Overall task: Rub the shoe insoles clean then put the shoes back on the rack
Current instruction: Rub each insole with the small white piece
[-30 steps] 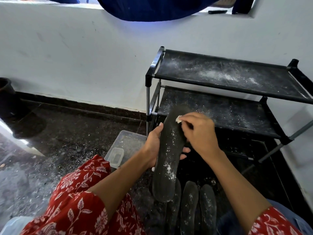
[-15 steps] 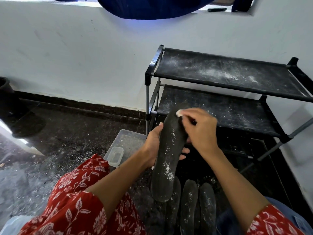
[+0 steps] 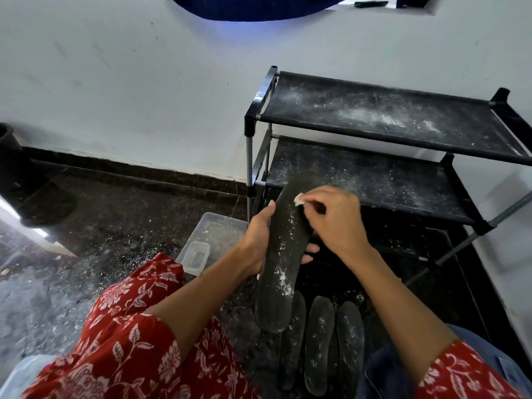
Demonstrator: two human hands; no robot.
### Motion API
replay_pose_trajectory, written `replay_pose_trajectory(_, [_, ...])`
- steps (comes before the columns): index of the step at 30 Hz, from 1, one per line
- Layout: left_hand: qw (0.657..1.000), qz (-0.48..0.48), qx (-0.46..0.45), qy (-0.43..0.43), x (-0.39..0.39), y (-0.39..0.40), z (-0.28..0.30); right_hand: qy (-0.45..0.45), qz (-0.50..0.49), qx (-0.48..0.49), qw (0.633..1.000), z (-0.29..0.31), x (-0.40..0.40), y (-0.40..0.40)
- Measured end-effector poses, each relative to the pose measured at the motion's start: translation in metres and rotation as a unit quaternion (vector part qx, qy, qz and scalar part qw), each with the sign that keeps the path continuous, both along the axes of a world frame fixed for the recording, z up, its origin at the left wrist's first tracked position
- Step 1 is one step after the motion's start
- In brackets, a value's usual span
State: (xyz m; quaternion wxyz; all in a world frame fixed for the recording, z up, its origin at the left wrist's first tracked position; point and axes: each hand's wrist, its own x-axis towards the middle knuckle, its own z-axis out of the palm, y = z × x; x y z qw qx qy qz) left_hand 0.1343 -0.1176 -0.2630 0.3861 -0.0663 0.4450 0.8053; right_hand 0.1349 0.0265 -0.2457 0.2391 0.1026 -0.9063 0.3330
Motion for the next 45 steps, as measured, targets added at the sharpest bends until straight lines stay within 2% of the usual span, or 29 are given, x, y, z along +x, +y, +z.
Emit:
replay_pose_trajectory(2, [1.0, 0.007, -0.006, -0.004, 0.0, 0.0, 0.0, -0.066, 0.044, -0.035, 0.996, 0.0, 0.003, -0.005])
replay_pose_trajectory(3, [1.0, 0.01, -0.004, -0.005, 0.0, 0.0, 0.001, -0.062, 0.04, -0.054, 0.996, 0.001, 0.003, -0.006])
replay_pose_trajectory(6, [1.0, 0.01, 0.008, 0.001, -0.001, 0.001, 0.001, 0.042, -0.023, -0.057, 0.997, 0.0, 0.0, -0.001])
replay_pose_trajectory(8, [1.0, 0.015, 0.004, -0.001, -0.001, 0.001, 0.001, 0.038, -0.015, -0.029, 0.999, -0.001, 0.0, -0.001])
replay_pose_trajectory(10, [1.0, 0.025, -0.01, -0.004, -0.001, 0.0, 0.001, -0.009, 0.042, 0.001, 0.999, -0.002, 0.002, -0.007])
replay_pose_trajectory(12, [0.999, 0.037, -0.016, -0.008, 0.0, 0.0, 0.002, -0.019, 0.064, -0.013, 0.998, -0.002, 0.005, -0.011])
replay_pose_trajectory(16, [0.999, 0.039, -0.007, 0.001, -0.002, 0.0, 0.002, 0.049, -0.008, -0.039, 0.998, 0.001, 0.001, -0.005])
replay_pose_trajectory(19, [0.999, 0.04, -0.013, 0.0, -0.002, 0.0, 0.001, 0.008, 0.032, 0.005, 0.999, -0.001, 0.0, -0.007])
replay_pose_trajectory(22, [0.999, 0.045, -0.017, 0.002, -0.001, -0.001, 0.001, -0.023, 0.07, -0.024, 0.997, -0.003, 0.002, -0.012])
replay_pose_trajectory(24, [0.999, 0.045, -0.014, 0.005, -0.001, -0.001, 0.001, 0.016, 0.032, -0.057, 0.998, -0.002, 0.002, -0.011])
replay_pose_trajectory(27, [0.999, 0.033, -0.01, 0.004, -0.001, 0.0, 0.0, 0.075, -0.044, -0.02, 0.996, -0.002, 0.0, -0.009])
replay_pose_trajectory(30, [0.999, 0.043, -0.01, -0.006, -0.001, 0.001, -0.001, 0.013, 0.022, 0.025, 0.999, -0.007, 0.002, -0.013])
replay_pose_trajectory(32, [0.999, 0.052, -0.009, -0.011, -0.002, 0.0, -0.001, -0.026, 0.063, 0.001, 0.998, -0.006, 0.004, -0.016])
replay_pose_trajectory(35, [0.999, 0.046, -0.009, 0.004, -0.002, -0.001, 0.0, 0.037, 0.014, -0.055, 0.998, -0.004, 0.003, -0.014])
replay_pose_trajectory(37, [0.999, 0.035, -0.009, 0.008, -0.001, 0.0, 0.001, 0.056, -0.018, -0.035, 0.998, -0.004, 0.002, -0.012])
replay_pose_trajectory(39, [0.999, 0.038, -0.007, 0.003, 0.0, 0.0, 0.001, -0.002, 0.022, -0.03, 0.999, -0.005, 0.002, -0.012])
replay_pose_trajectory(41, [0.999, 0.047, -0.012, 0.001, -0.002, 0.0, 0.001, -0.076, 0.063, -0.073, 0.992, -0.003, 0.006, -0.016])
replay_pose_trajectory(43, [0.999, 0.049, -0.01, 0.005, -0.002, -0.001, 0.001, -0.042, 0.042, -0.102, 0.993, -0.002, 0.006, -0.017])
replay_pose_trajectory(45, [0.999, 0.04, -0.008, 0.009, -0.003, 0.0, 0.001, 0.023, -0.01, -0.069, 0.997, -0.003, 0.005, -0.016])
